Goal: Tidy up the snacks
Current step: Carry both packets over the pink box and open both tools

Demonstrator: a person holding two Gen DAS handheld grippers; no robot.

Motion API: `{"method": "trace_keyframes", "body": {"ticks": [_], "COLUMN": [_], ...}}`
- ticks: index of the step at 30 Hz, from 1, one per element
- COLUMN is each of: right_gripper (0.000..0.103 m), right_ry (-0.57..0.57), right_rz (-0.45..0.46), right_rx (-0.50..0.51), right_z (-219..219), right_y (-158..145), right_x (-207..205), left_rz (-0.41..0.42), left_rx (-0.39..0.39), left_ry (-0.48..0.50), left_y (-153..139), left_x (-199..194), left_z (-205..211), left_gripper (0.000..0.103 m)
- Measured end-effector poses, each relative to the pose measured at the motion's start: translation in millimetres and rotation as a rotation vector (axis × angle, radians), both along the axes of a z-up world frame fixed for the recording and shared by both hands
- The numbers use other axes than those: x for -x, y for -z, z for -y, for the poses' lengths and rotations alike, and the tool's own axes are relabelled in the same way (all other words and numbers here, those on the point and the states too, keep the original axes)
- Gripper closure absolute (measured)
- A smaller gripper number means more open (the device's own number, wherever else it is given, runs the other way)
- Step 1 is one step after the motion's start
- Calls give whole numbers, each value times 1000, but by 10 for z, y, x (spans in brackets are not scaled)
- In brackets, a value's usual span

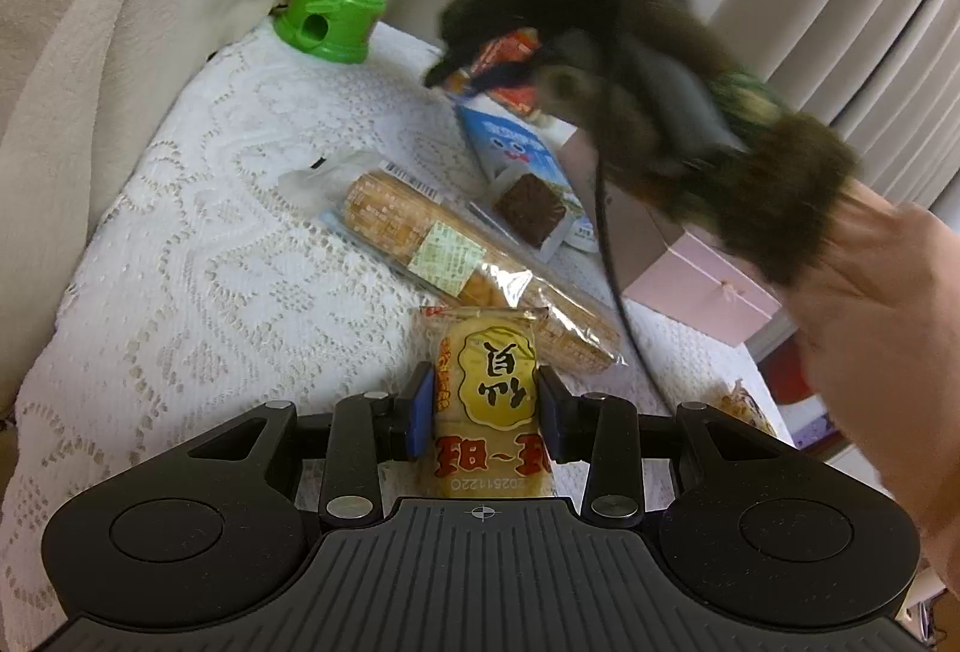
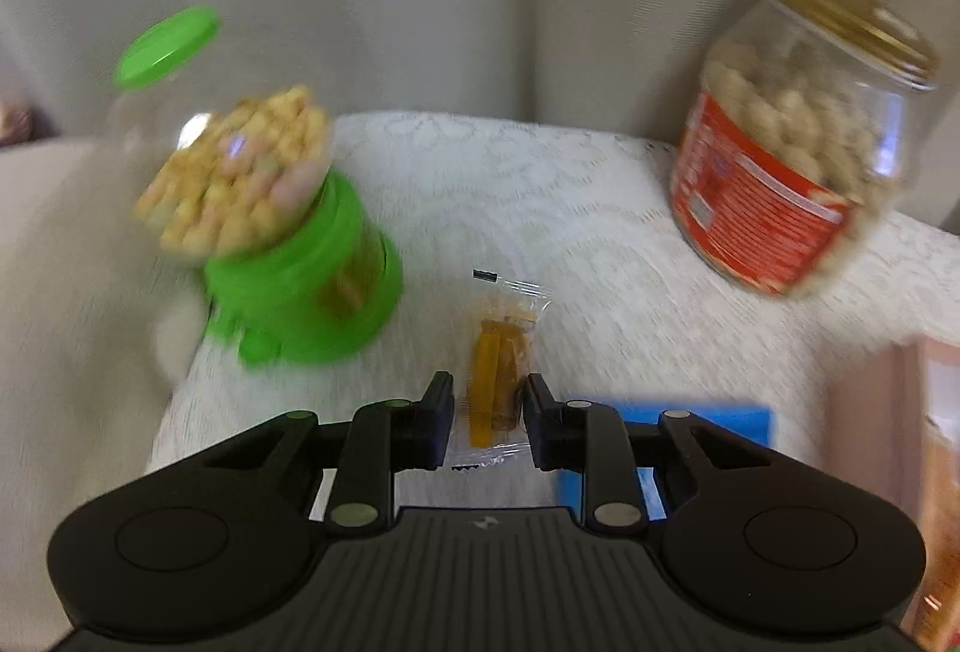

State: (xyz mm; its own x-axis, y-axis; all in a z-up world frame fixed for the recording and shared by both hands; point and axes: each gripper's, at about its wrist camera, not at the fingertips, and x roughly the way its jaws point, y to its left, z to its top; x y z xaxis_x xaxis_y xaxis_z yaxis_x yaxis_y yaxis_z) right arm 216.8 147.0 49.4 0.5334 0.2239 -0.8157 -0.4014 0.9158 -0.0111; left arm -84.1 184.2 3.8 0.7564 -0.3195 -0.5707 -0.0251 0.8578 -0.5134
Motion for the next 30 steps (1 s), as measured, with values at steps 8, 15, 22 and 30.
{"method": "trace_keyframes", "body": {"ticks": [8, 15, 22, 30], "right_gripper": [79, 79, 78, 78], "right_ry": [-95, -56, 9, 73], "right_rz": [16, 15, 1, 25], "right_rx": [-19, -67, -102, -187], "right_z": [621, 1418, 2079, 2608], "right_y": [-344, -393, -166, -118], "right_x": [929, 1649, 2108, 2490], "left_rz": [-1, -24, -27, -47], "left_rx": [-18, -43, -91, -148], "left_ry": [62, 151, 201, 215], "left_y": [-91, -154, -261, -378], "left_x": [10, -13, 4, -80], "left_z": [234, 591, 914, 1161], "left_gripper": [63, 63, 63, 63]}}
